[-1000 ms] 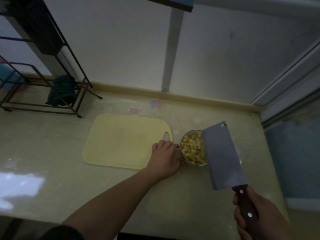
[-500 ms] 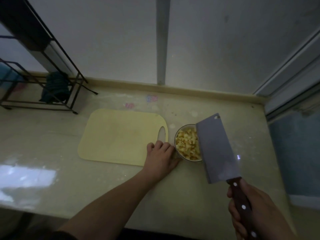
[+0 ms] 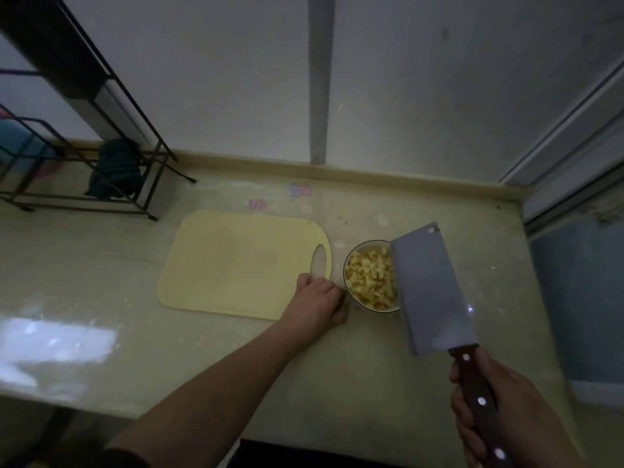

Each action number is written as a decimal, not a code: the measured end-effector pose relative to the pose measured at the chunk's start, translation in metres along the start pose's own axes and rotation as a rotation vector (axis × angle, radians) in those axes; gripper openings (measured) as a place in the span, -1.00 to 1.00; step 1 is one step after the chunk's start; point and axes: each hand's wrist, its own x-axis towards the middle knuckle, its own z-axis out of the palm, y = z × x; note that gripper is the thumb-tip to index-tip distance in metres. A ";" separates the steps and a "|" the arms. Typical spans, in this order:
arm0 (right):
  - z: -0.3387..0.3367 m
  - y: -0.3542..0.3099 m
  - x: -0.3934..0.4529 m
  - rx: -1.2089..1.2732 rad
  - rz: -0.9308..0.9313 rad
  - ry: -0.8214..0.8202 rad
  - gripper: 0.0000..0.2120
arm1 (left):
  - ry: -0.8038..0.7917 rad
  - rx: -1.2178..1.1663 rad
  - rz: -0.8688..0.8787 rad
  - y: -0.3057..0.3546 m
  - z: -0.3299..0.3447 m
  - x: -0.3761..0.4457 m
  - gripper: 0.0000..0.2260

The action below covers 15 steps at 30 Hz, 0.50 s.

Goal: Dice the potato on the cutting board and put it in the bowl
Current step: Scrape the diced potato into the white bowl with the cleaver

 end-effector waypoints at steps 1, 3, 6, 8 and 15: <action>0.001 0.000 0.000 0.011 0.004 -0.007 -0.59 | -0.008 -0.019 0.005 -0.003 -0.002 -0.001 -0.81; 0.000 0.000 0.000 0.025 0.001 -0.023 -0.60 | -0.002 -0.067 -0.004 -0.012 -0.007 -0.005 -0.83; -0.001 0.000 0.000 0.001 -0.021 -0.015 -0.60 | 0.026 -0.127 -0.110 -0.036 -0.019 -0.017 -0.86; 0.001 0.001 0.001 -0.012 -0.039 0.006 -0.59 | 0.022 -0.093 -0.201 -0.055 -0.029 -0.027 -0.83; 0.000 0.009 0.004 -0.024 -0.055 0.025 -0.58 | 0.059 -0.050 -0.234 -0.062 -0.042 -0.037 -0.78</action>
